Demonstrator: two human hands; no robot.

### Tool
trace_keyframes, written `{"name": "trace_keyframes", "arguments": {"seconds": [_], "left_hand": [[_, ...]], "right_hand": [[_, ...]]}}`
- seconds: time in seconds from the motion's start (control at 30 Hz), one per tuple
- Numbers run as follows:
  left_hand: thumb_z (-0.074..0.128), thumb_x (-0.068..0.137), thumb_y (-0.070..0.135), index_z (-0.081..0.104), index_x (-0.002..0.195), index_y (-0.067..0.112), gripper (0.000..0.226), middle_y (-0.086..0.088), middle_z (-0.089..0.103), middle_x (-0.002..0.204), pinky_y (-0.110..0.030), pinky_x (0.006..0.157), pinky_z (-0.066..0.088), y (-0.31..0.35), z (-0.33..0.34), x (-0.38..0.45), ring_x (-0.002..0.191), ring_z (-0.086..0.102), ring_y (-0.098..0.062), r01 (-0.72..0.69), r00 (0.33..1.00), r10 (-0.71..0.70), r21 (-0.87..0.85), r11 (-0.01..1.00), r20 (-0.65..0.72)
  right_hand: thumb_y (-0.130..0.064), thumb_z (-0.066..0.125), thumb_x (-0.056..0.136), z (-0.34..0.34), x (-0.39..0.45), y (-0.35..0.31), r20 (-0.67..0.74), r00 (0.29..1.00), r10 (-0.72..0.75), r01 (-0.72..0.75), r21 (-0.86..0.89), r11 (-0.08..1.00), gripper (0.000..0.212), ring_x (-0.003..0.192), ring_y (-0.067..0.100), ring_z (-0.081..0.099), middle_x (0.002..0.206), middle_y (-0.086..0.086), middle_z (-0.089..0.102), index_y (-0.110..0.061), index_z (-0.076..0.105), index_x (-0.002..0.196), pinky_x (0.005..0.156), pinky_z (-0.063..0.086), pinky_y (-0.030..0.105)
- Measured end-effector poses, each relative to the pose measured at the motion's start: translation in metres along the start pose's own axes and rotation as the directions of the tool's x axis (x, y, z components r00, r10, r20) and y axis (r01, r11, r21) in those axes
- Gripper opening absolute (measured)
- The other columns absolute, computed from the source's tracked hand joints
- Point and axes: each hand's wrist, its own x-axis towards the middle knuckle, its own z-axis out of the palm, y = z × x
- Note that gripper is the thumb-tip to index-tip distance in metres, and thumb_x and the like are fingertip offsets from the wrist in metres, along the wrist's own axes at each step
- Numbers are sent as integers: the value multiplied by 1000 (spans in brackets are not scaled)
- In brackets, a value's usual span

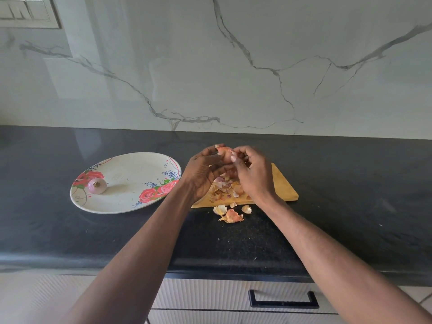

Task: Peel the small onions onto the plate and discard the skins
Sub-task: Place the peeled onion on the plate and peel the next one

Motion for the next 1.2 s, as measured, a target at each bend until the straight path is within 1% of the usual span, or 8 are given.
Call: {"name": "trace_keyframes", "arguments": {"seconds": [0.2, 0.4, 0.53, 0.63, 0.83, 0.93, 1.13, 1.2], "left_hand": [[57, 95, -5, 65, 105, -2, 13, -16, 73, 94, -35, 83, 62, -2, -1, 1, 85, 73, -24, -8, 1000, 7, 54, 999, 1], [56, 96, -4, 64, 114, -2, 20, -18, 72, 103, -42, 96, 57, -1, -2, 2, 95, 71, -28, 25, 1000, -24, 28, 999, -17], [57, 97, -1, 57, 128, -5, 32, -29, 65, 121, -46, 96, 56, 0, 0, 1, 110, 64, -38, 59, 998, -59, -2, 998, -14], [53, 99, -1, 60, 121, -4, 23, -24, 69, 114, -40, 85, 62, 1, 1, -2, 106, 68, -35, 75, 997, -75, -17, 997, 8], [56, 97, -4, 66, 112, 1, 18, -16, 72, 103, -31, 77, 62, 1, -1, 1, 87, 71, -23, 19, 999, -19, 4, 1000, -28], [58, 95, -5, 67, 113, 4, 22, -16, 71, 108, -30, 76, 62, 1, -3, 2, 85, 72, -21, 12, 999, -13, -17, 1000, -51], [63, 91, -5, 69, 110, 3, 21, -14, 74, 103, -33, 80, 62, 0, -2, 2, 87, 74, -22, -1, 999, 0, -19, 1000, -39], [64, 91, -5, 69, 109, 3, 21, -15, 75, 102, -35, 82, 62, 0, -2, 1, 88, 73, -24, -4, 999, 4, -14, 1000, -52]], "right_hand": [[-8, 64, 95, 0, -1, -1, -47, 999, -26, 26, -13, 1000, 5, 85, 13, 61, 93, 0, 66, -11, 67, 92, 70, 50, 23], [-13, 55, 102, -1, 1, -3, -43, 993, 114, -113, 25, 993, 6, 84, 5, 58, 96, -2, 63, -15, 60, 100, 62, 44, 9], [-12, 53, 102, -2, 4, 0, -51, 980, 194, -188, 96, 977, 9, 87, 16, 64, 94, 1, 65, -16, 59, 96, 71, 57, 34], [-12, 54, 101, -2, 6, 1, -44, 971, 236, -227, 153, 962, 10, 90, 19, 67, 95, 3, 67, -17, 59, 94, 78, 60, 45], [-8, 55, 100, 0, 9, 4, 5, 927, 376, -355, 339, 871, 16, 85, 29, 71, 91, 9, 71, -17, 61, 89, 78, 60, 52], [-4, 54, 99, -3, 11, 4, 16, 896, 444, -409, 420, 810, 16, 79, 26, 69, 94, 7, 70, -18, 62, 98, 68, 58, 42], [-35, 70, 92, -5, 4, -5, 108, 963, 248, -268, 259, 928, 18, 84, 10, 71, 90, -4, 75, -19, 75, 97, 75, 60, 29], [-28, 76, 87, -2, 2, -4, 75, 981, 182, -189, 112, 976, 20, 90, 7, 69, 98, -6, 74, -18, 75, 104, 80, 59, 27]]}}
